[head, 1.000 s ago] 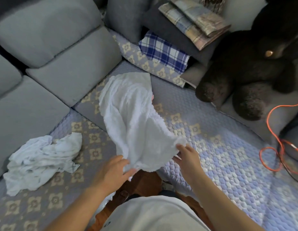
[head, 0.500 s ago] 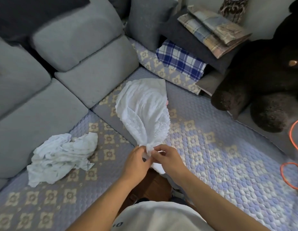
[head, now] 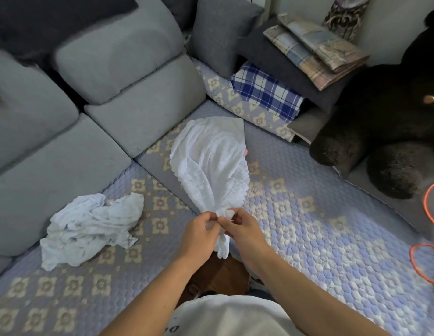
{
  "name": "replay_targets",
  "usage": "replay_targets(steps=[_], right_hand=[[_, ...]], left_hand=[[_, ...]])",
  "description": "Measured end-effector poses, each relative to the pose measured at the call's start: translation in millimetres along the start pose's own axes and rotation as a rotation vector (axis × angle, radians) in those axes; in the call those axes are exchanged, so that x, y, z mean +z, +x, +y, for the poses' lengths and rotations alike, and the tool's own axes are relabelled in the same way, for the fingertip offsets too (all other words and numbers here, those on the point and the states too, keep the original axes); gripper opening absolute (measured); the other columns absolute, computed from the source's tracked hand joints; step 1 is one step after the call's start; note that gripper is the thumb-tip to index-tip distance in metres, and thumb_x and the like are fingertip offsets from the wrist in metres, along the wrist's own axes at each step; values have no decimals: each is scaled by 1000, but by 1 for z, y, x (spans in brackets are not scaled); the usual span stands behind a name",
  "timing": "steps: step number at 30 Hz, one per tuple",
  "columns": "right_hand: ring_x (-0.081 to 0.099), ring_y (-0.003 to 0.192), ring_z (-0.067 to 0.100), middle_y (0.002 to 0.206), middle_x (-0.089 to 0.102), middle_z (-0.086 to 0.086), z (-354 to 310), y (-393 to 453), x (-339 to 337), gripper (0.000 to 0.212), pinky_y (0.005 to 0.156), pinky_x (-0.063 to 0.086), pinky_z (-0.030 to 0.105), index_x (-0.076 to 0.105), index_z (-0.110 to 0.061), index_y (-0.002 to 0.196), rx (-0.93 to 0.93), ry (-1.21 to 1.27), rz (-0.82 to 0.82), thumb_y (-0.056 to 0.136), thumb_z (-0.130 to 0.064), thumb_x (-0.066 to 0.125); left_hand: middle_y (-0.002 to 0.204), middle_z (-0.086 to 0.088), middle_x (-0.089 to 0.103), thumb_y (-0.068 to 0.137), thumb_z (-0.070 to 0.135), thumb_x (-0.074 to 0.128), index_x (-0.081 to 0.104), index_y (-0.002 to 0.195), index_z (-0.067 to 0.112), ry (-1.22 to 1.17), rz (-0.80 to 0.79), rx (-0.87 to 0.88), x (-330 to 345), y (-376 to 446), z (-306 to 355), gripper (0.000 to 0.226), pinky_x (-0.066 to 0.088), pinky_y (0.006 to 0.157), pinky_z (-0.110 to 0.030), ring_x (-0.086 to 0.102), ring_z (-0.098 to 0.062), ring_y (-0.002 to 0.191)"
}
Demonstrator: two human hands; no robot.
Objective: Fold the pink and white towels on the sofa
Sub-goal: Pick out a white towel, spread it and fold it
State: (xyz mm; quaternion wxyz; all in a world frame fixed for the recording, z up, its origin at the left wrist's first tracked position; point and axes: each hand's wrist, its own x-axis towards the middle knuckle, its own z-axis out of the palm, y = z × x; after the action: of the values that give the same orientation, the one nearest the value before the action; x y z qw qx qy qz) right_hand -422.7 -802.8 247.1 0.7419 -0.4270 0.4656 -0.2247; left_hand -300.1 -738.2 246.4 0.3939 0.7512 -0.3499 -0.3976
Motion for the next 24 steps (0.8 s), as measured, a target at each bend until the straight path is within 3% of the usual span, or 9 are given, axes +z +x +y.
replay_targets(steps=[2,4,7,11,14,18,24], right_hand=[[73,99,32,99,76,16,-1,1,0,29,98,55,51,73,-12,99,9,47,2,85,-37,77],[73,100,31,102,76,18,-4,0,0,39,92,59,42,72,-4,101,38,132,-30,91,-42,68],[74,100,27,103,76,17,-7,-2,-1,45,81,60,27,68,3,107,88,155,-60,100,-41,58],[74,96,27,101,76,17,-9,0,0,39,79,60,31,65,9,103,155,155,-32,98,-30,66],[73,90,30,94,70,20,-10,1,-2,6,83,61,37,63,0,95,191,165,-41,94,-6,64],[71,97,36,95,68,23,-10,3,-6,21,99,54,50,62,-1,93,245,294,-71,87,14,49],[72,103,33,111,72,23,-1,1,-1,26,84,60,38,76,-6,95,194,414,-68,82,8,59]], left_hand=[[86,16,74,80,57,56,66,93,36,11,-11,22,-1,-3,2,26,47,59,-10,69,3,80],[90,21,70,86,49,63,62,94,36,47,-9,24,-2,-3,0,15,46,60,-9,67,6,83],[91,21,69,92,55,61,61,90,34,56,-2,27,-3,-2,-2,21,46,61,-8,66,5,83],[82,14,70,100,41,51,62,84,36,52,-29,56,-1,0,-5,21,46,58,-11,67,-1,75],[74,11,66,98,29,50,64,79,33,-5,-16,44,-3,4,-10,25,44,57,-13,59,-1,66],[78,9,67,98,24,50,66,77,32,-17,-23,24,-9,8,-12,27,45,62,-10,60,0,72],[82,8,66,94,40,55,62,82,30,190,16,109,-10,6,-15,17,47,61,-15,63,-4,77]])
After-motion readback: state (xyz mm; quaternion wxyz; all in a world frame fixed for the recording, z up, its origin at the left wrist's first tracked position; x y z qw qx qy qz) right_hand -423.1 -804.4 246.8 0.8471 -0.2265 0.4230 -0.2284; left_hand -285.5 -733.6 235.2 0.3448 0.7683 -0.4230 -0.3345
